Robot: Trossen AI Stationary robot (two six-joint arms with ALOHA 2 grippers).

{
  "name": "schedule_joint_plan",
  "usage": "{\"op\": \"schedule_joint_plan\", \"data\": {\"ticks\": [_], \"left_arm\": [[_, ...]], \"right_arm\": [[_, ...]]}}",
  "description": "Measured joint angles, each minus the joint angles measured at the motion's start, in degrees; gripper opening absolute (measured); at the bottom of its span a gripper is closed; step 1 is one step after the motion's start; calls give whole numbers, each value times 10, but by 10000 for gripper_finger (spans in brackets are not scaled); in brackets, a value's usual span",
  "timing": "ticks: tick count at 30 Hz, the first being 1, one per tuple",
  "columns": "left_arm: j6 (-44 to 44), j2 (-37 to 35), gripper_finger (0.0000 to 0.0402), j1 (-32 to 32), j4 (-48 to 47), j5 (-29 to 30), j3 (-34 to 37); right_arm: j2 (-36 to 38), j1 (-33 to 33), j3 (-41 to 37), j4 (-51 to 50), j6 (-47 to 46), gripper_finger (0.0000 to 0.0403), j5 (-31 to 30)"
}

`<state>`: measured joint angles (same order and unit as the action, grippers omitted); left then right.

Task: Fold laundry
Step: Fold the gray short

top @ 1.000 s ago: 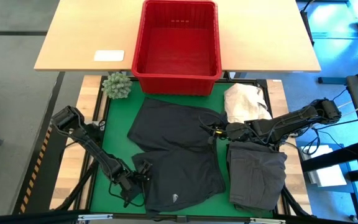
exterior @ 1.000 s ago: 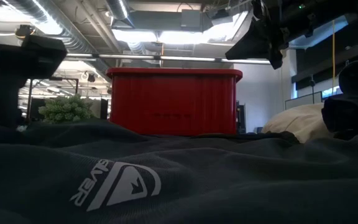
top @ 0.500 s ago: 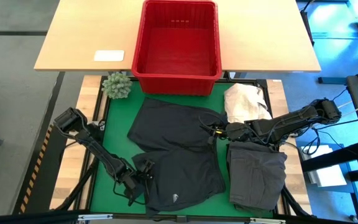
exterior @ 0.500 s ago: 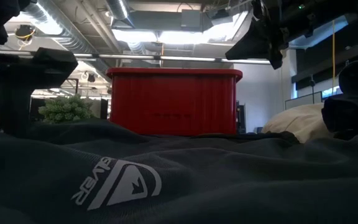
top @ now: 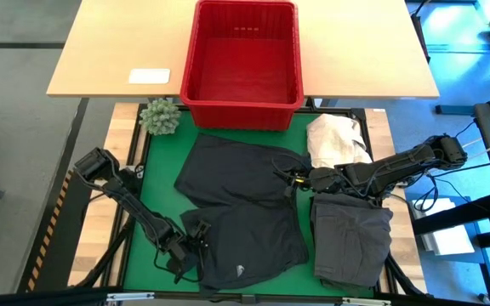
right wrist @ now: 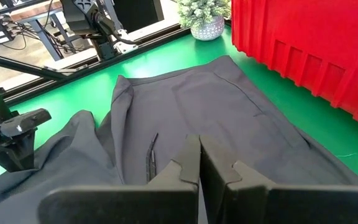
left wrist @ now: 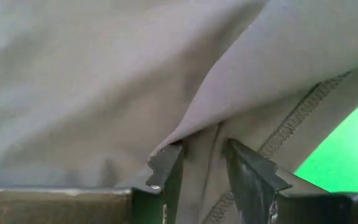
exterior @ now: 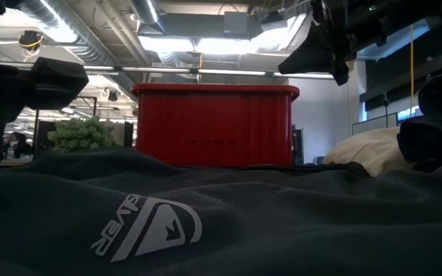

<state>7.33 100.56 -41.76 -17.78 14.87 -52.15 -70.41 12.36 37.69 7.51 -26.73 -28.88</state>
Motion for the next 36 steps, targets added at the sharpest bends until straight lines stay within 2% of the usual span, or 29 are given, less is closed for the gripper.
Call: {"op": "schedule_joint_plan", "data": {"ticks": [6,15,36], "left_arm": [[0,1,117,0,-45,-9,-29],[2,0,117,-3,-48,-13,-31],[74,0,117,-17,-47,-3,-32]], "right_arm": [[0,0,0,0,2,0,0],[0,0,0,-1,2,0,15],[0,0,0,-32,-18,0,29]]}}
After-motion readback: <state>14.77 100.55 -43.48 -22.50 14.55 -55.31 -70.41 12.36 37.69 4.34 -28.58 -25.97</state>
